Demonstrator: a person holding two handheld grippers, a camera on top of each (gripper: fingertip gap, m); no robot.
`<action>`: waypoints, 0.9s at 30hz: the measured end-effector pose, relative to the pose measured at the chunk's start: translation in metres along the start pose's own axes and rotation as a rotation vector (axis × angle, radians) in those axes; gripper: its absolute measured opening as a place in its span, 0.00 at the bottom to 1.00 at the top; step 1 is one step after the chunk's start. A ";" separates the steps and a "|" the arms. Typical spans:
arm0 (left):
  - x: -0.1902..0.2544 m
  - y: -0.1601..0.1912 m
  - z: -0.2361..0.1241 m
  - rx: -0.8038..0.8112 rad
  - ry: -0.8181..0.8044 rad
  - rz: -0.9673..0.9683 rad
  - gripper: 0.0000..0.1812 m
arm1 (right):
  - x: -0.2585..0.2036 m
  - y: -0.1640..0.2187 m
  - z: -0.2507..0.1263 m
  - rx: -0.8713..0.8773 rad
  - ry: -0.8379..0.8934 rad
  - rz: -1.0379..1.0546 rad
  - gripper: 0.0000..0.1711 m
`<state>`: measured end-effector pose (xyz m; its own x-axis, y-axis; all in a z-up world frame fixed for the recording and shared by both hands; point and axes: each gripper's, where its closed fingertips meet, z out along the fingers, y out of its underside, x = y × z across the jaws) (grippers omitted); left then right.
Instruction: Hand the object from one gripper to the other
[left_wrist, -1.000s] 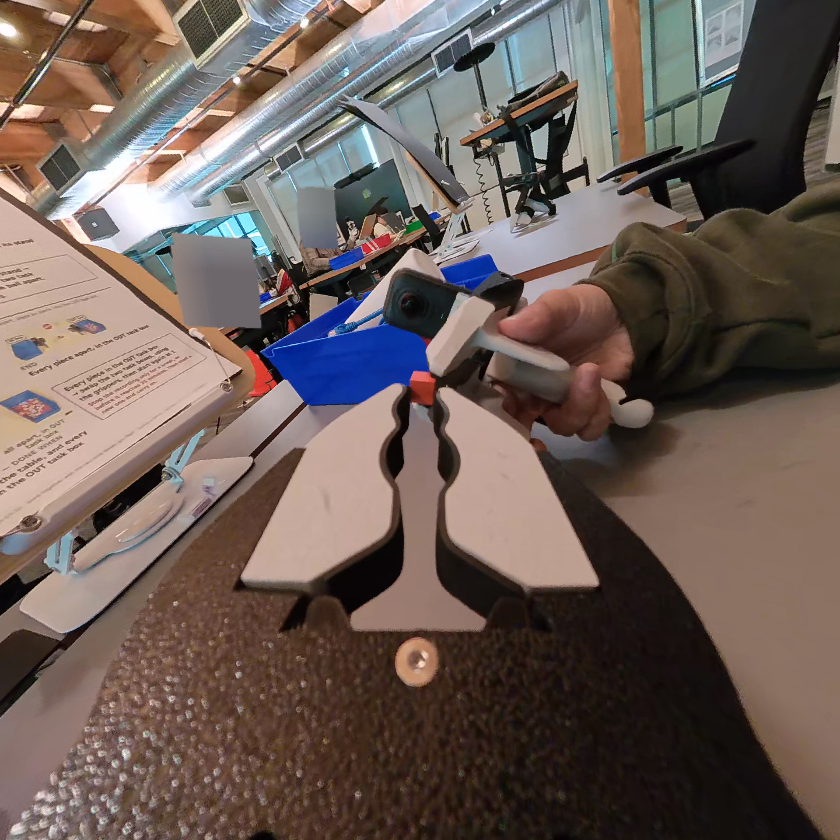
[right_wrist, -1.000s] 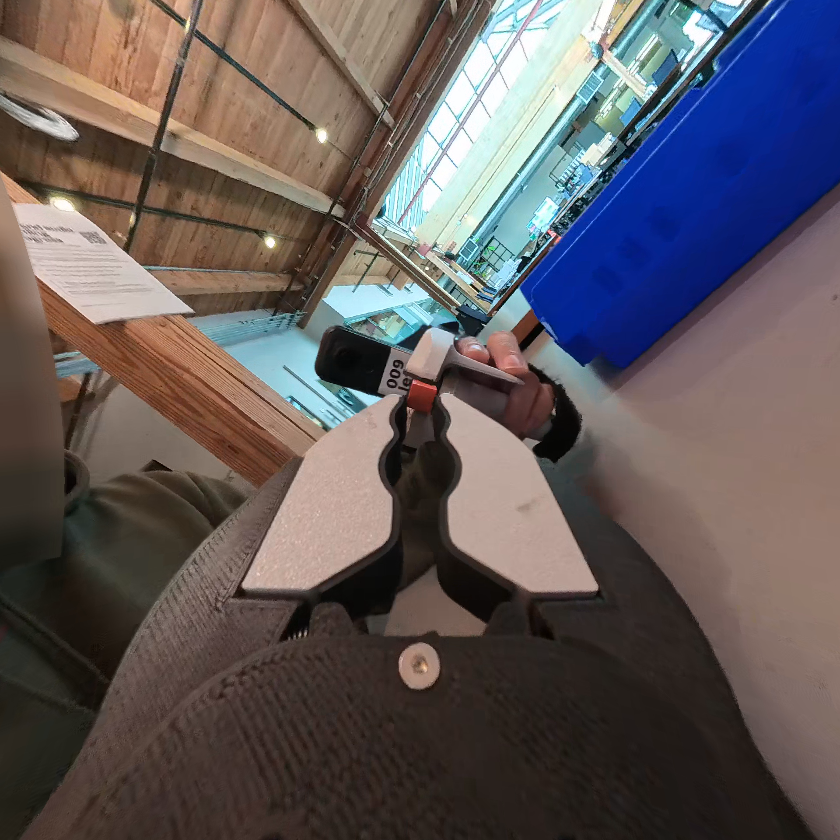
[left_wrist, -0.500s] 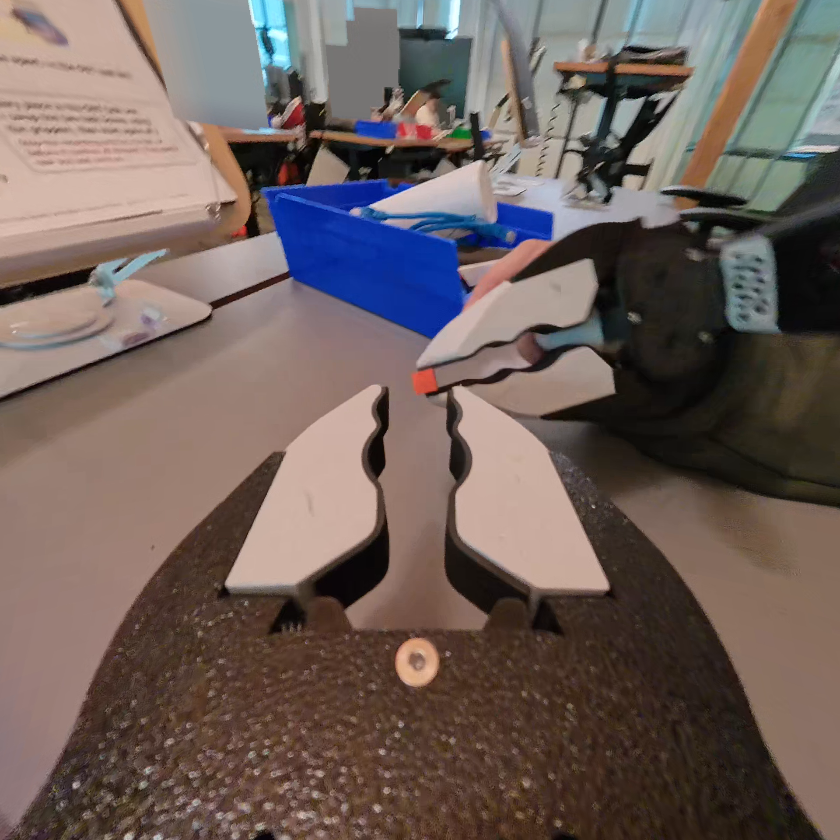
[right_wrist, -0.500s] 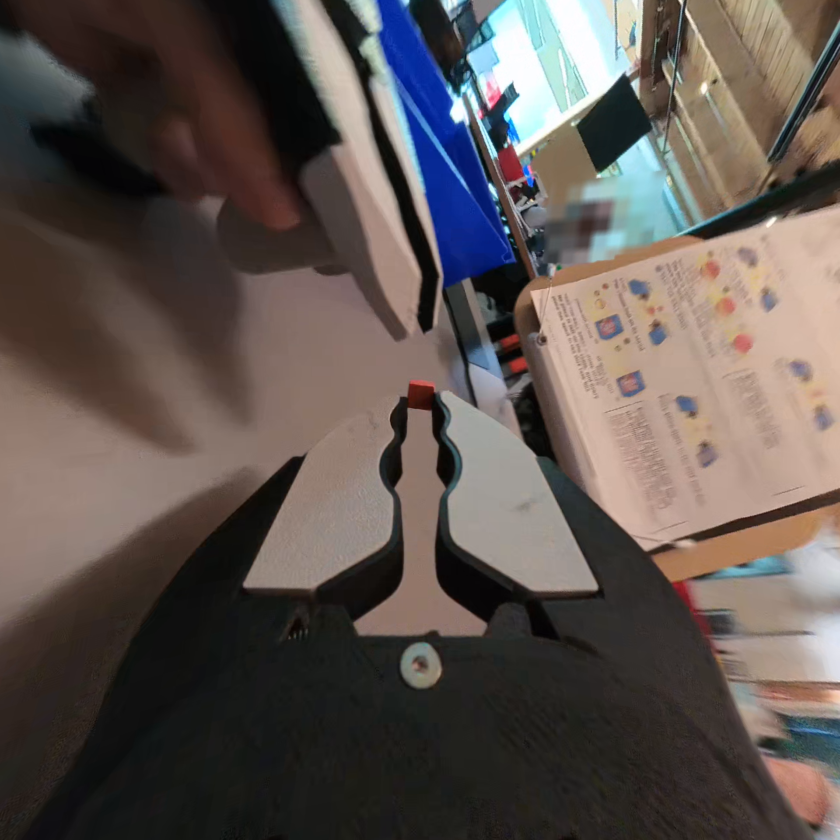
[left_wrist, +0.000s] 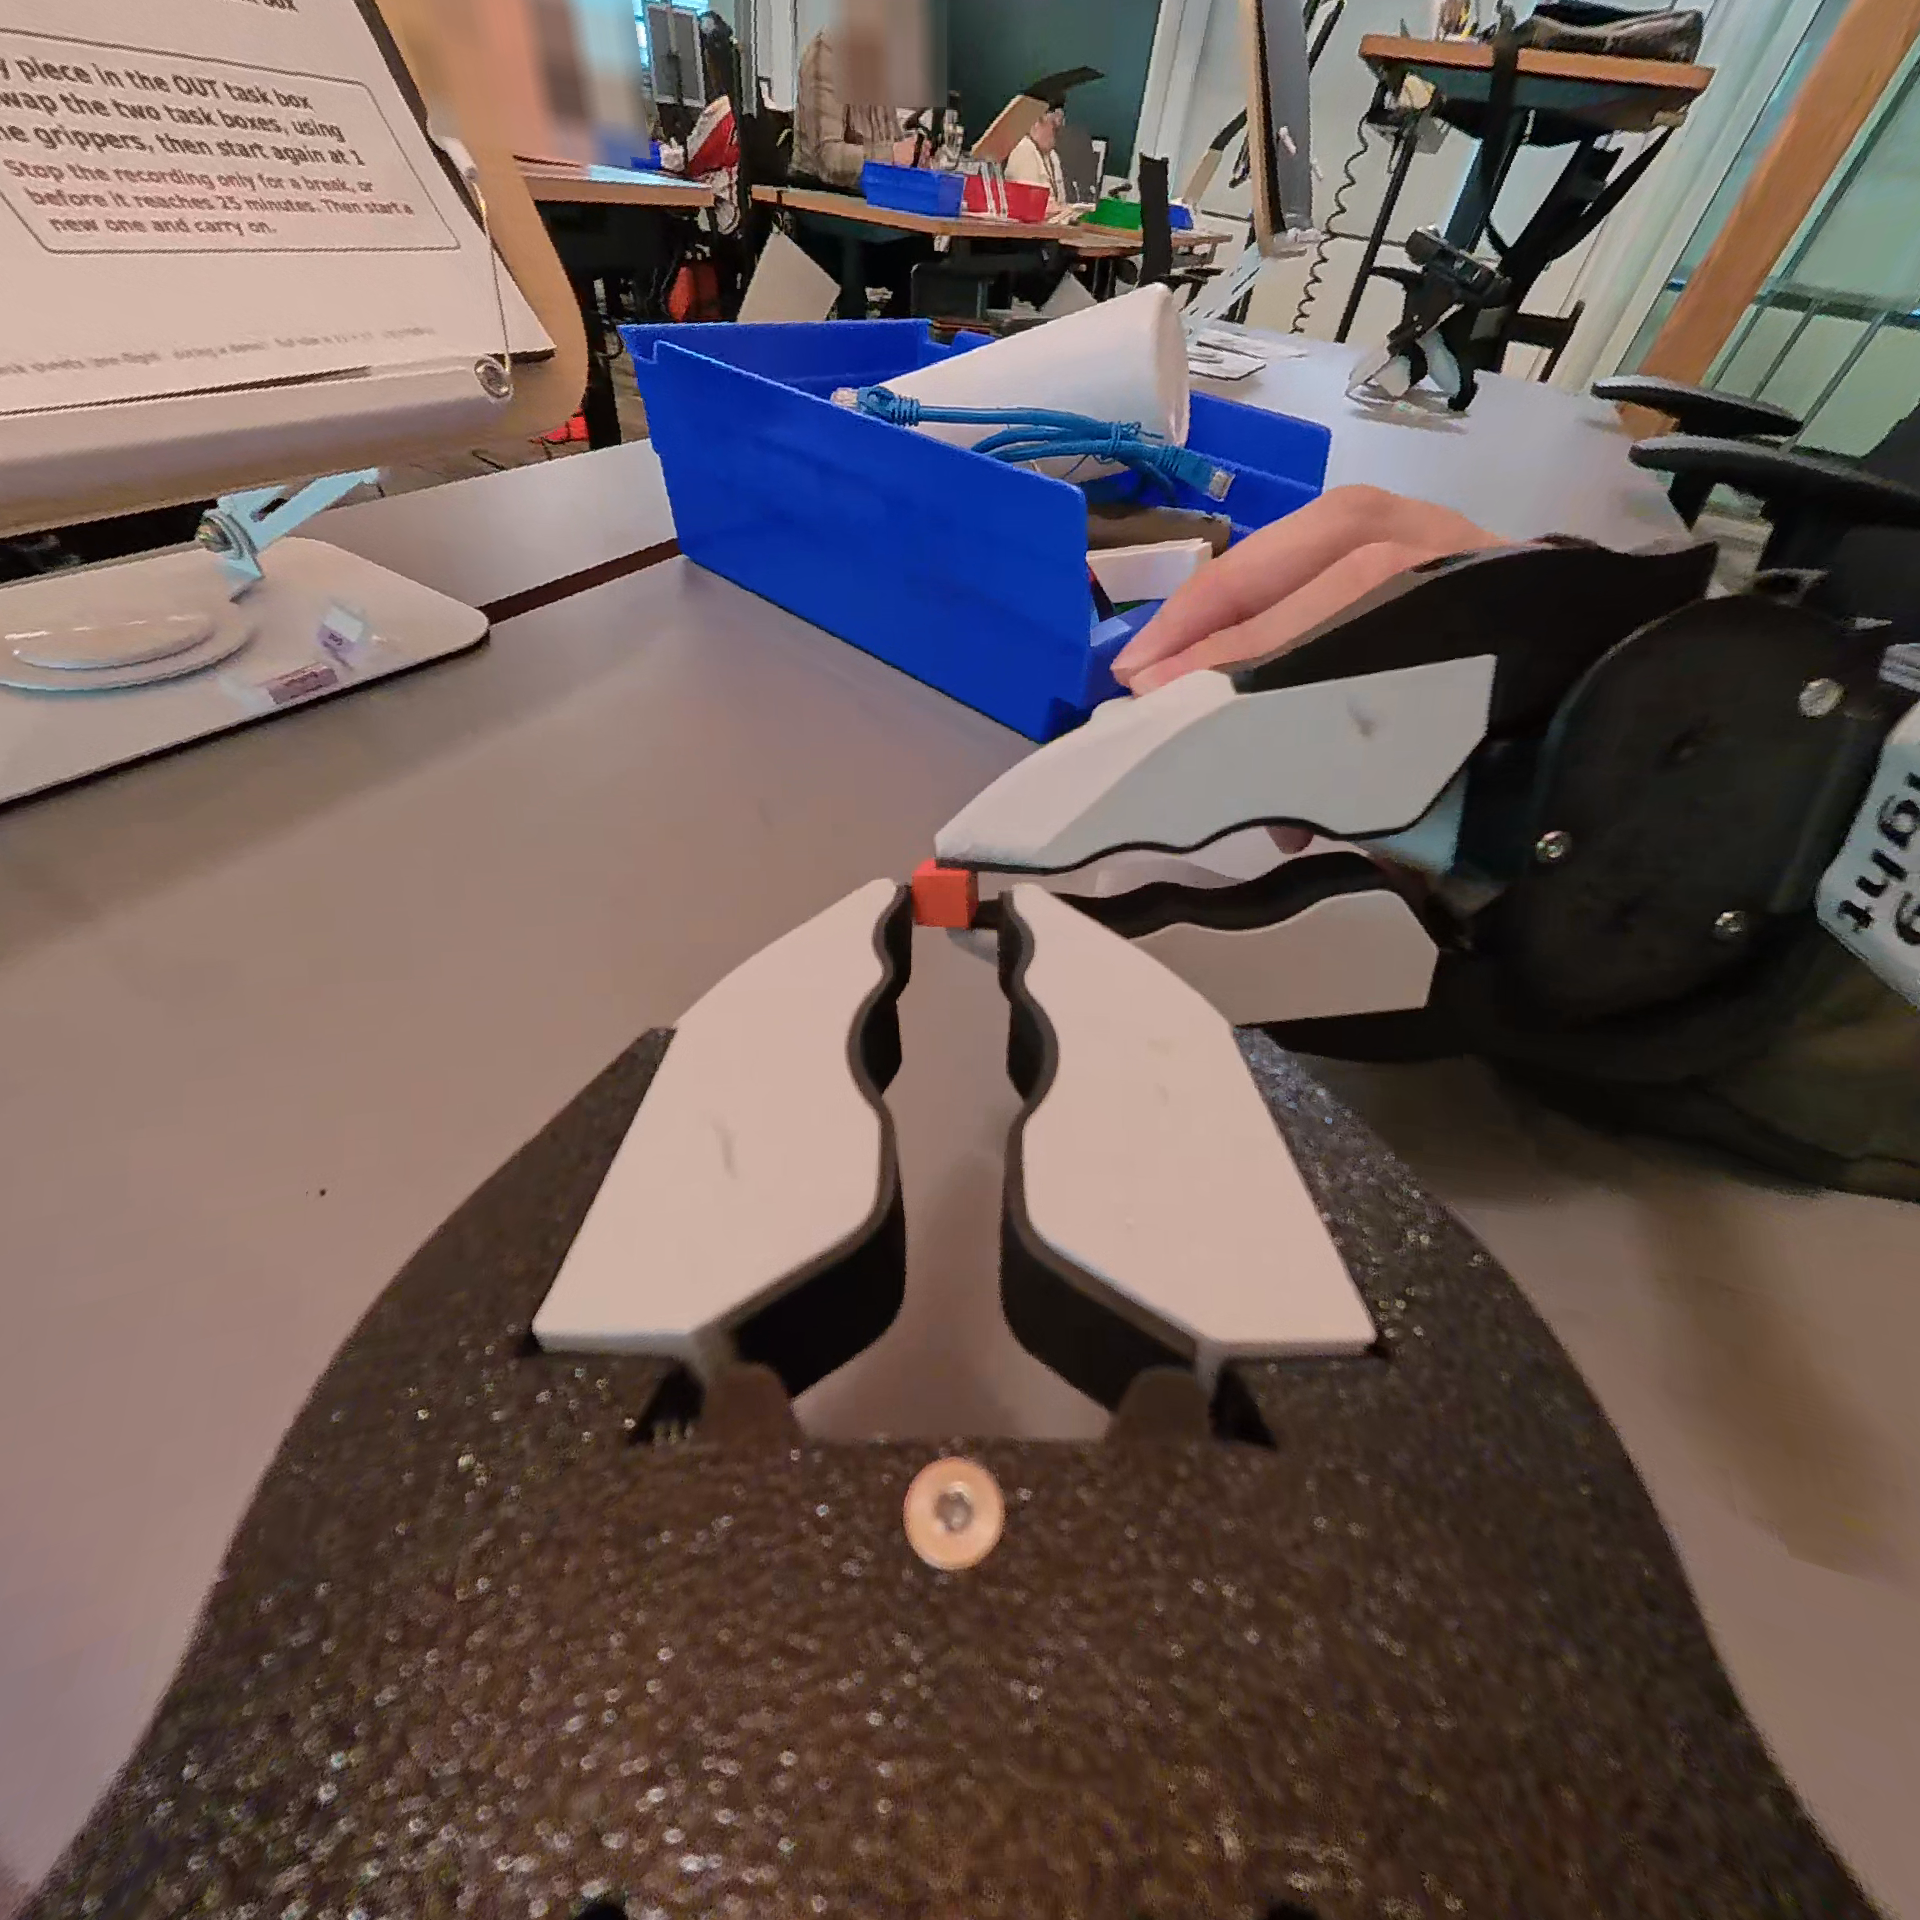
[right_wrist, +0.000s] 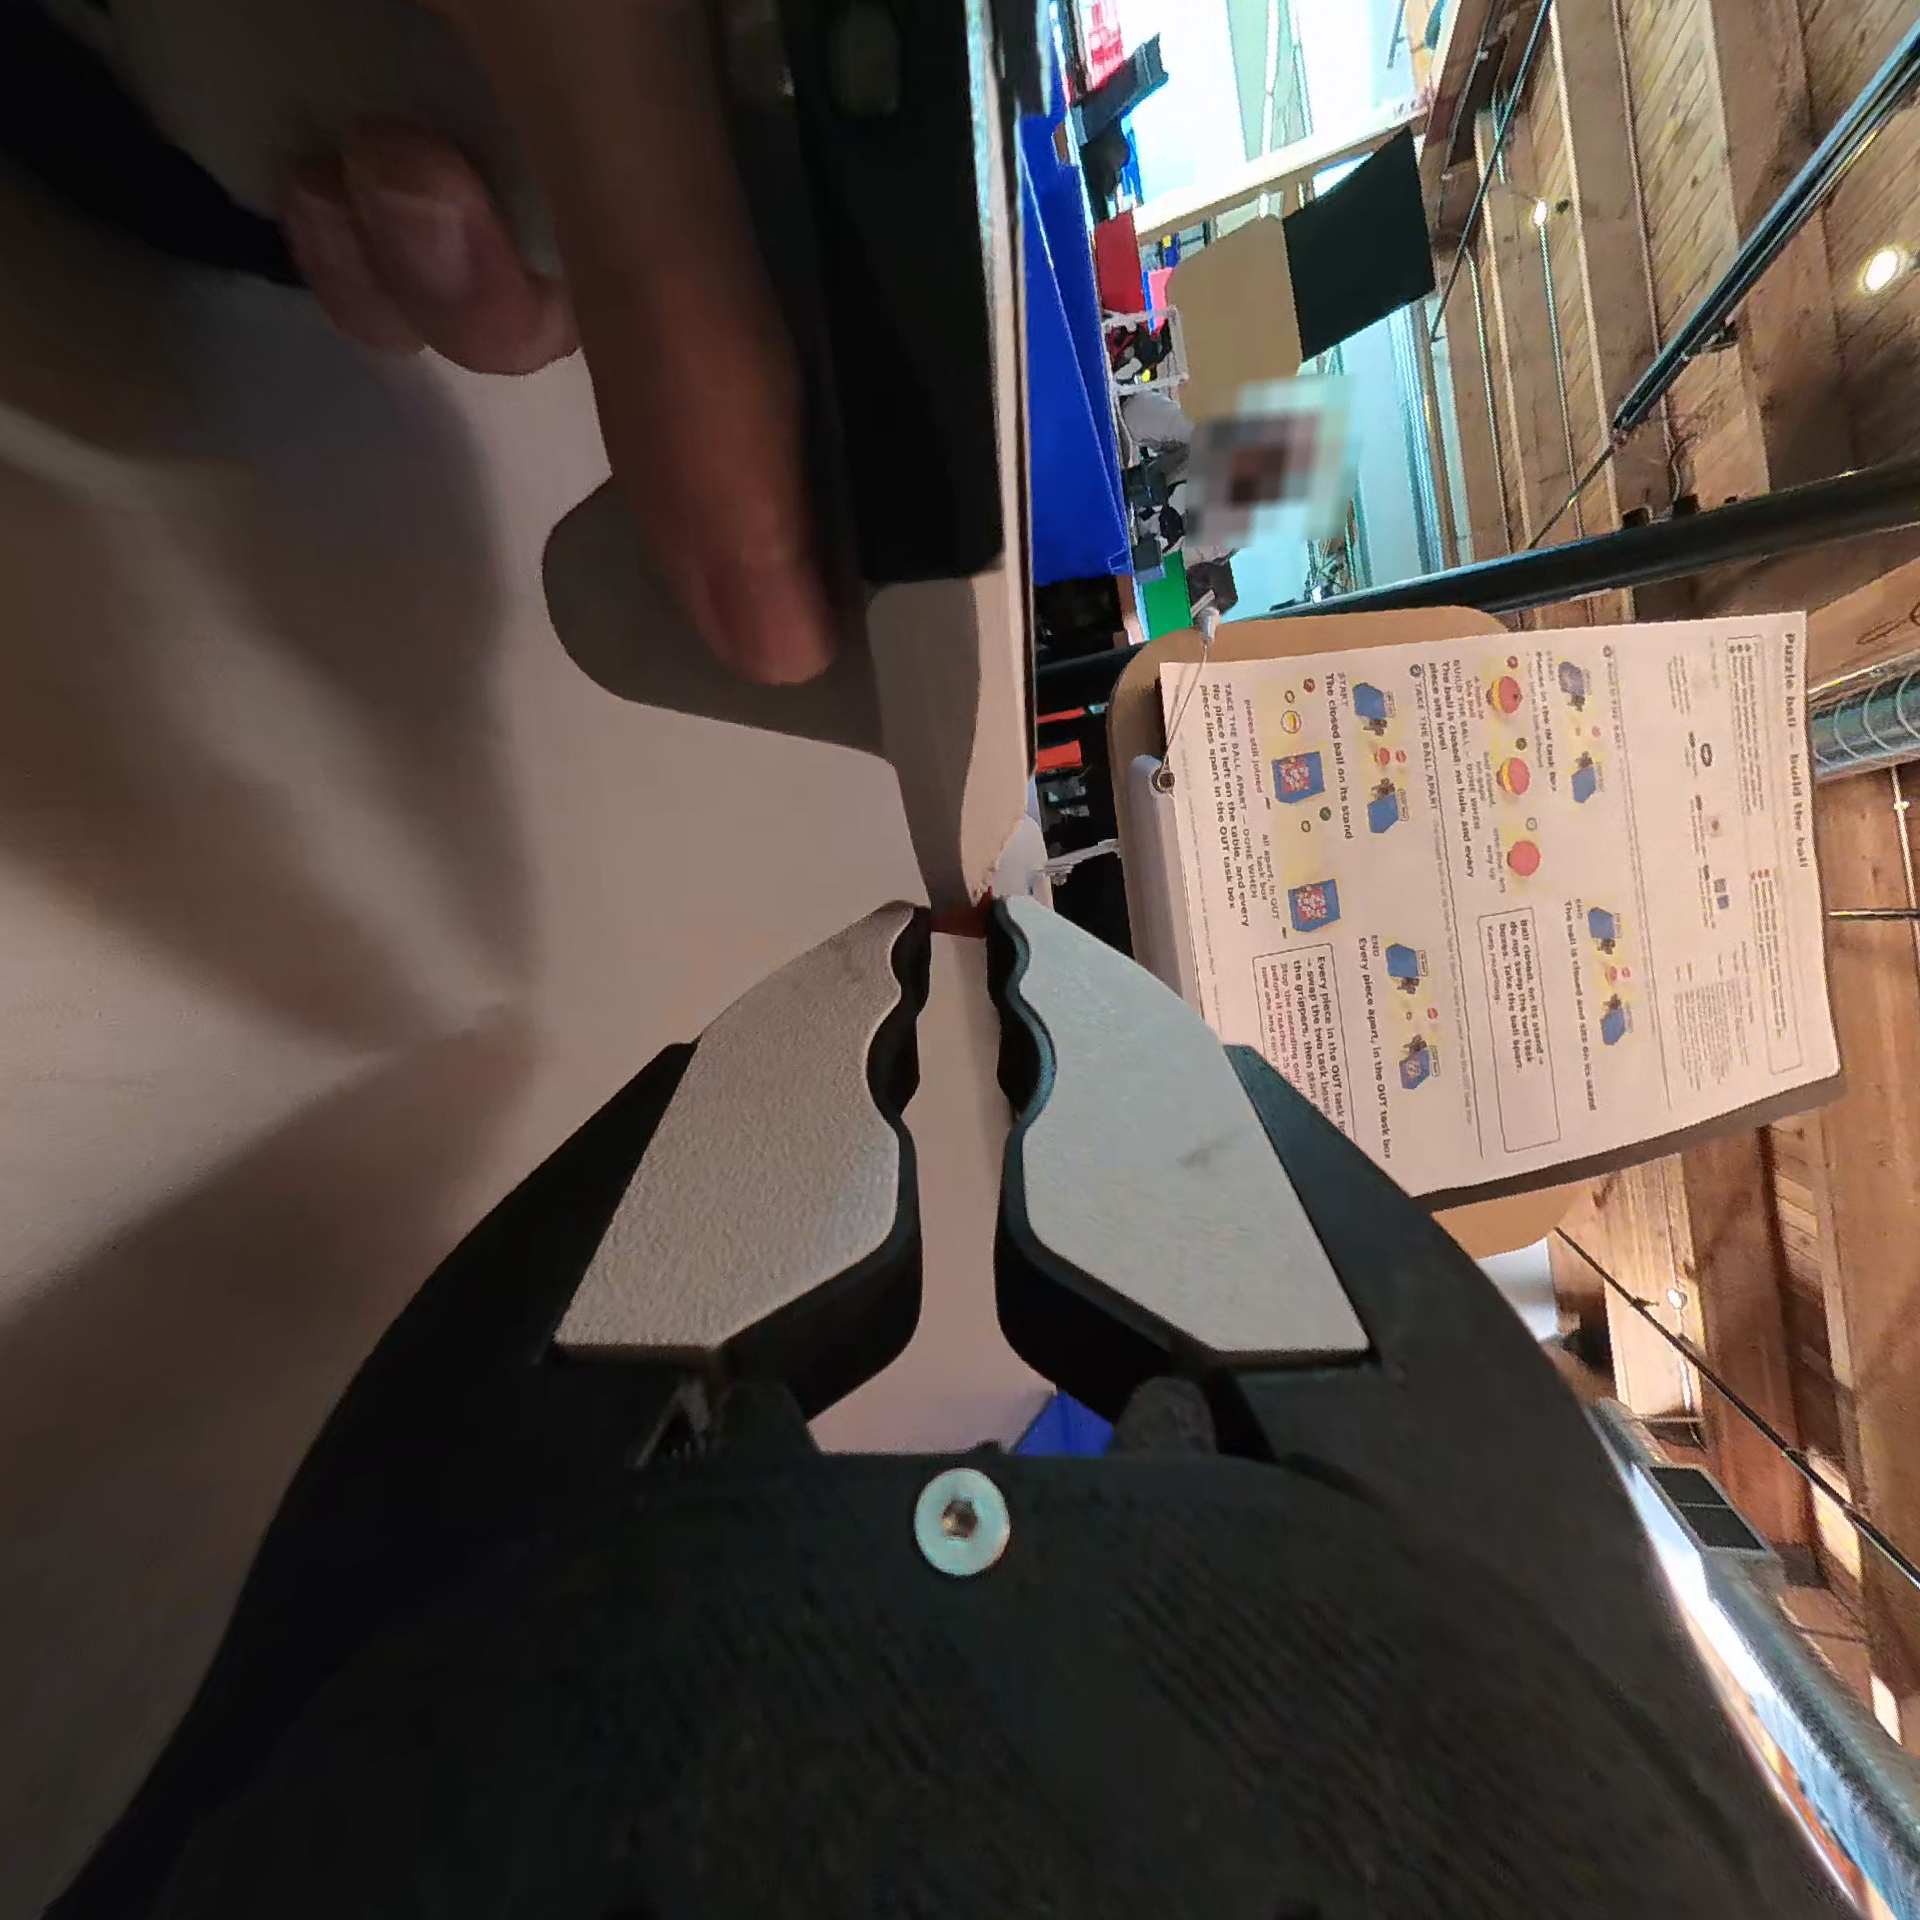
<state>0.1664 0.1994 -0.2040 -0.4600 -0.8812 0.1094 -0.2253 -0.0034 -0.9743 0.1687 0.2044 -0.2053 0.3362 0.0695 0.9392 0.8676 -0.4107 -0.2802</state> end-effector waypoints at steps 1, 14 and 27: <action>-0.001 0.000 0.000 -0.004 -0.014 0.012 0.07 | 0.000 0.000 0.000 -0.002 0.000 -0.007 0.06; 0.000 -0.002 -0.004 0.017 0.013 0.058 0.09 | 0.003 -0.007 -0.004 0.063 0.002 -0.001 0.06; 0.000 -0.018 -0.019 0.155 0.147 -0.050 0.00 | 0.011 -0.014 -0.011 0.249 -0.089 0.397 0.06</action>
<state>0.1542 0.2087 -0.1831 -0.5746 -0.7995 0.1752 -0.1214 -0.1285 -0.9843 0.1559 0.2008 -0.1892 0.6798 0.0333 0.7327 0.7238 -0.1919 -0.6628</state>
